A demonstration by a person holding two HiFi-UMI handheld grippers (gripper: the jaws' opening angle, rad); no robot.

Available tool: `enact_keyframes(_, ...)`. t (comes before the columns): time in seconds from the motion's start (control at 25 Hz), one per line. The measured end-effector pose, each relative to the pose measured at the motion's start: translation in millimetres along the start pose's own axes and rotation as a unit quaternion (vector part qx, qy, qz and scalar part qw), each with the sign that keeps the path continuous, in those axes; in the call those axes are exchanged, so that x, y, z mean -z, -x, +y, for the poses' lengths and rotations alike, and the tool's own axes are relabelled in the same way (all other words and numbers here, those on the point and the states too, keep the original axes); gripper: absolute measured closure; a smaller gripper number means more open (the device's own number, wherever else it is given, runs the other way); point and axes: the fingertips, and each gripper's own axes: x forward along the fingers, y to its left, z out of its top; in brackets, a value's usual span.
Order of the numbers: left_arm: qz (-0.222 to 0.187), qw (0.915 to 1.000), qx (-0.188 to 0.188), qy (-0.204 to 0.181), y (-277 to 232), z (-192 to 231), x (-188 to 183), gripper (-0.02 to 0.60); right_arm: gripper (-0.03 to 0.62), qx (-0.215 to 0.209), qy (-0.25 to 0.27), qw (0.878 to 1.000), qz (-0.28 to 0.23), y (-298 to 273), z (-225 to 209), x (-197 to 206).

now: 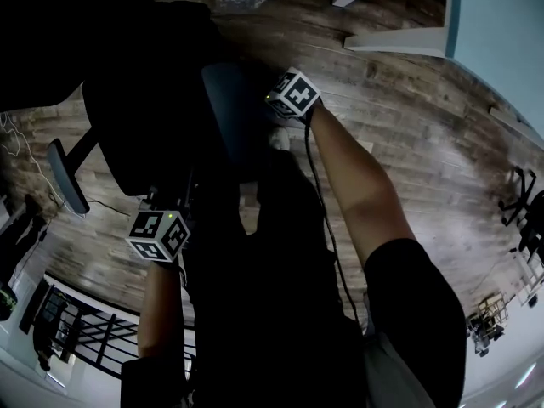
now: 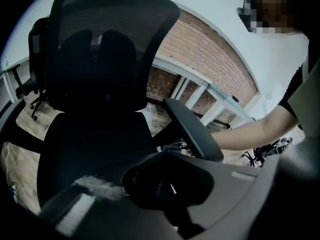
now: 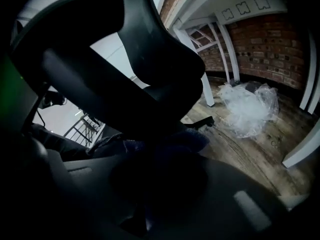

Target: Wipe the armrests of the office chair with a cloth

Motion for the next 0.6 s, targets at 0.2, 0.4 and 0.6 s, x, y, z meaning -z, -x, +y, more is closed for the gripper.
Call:
enact_keyframes(0.2, -0.023, 0.9996, 0.016, -0.005, 10, -25, -22, 0.575, 0.560, -0.077, 0.018, 0.997, -0.026, 50, 47, -14)
enact_keyframes(0.4, -0.043, 0.9990, 0.011, 0.005, 34, -28, -31, 0.575, 0.561, -0.083, 0.065, 0.994, -0.036, 87, 66, -44)
enact_keyframes(0.6, -0.072, 0.9970, 0.004, 0.028, 46, -37, -41, 0.575, 0.560, -0.006, 0.056, 0.995, -0.085, 139, 52, -73)
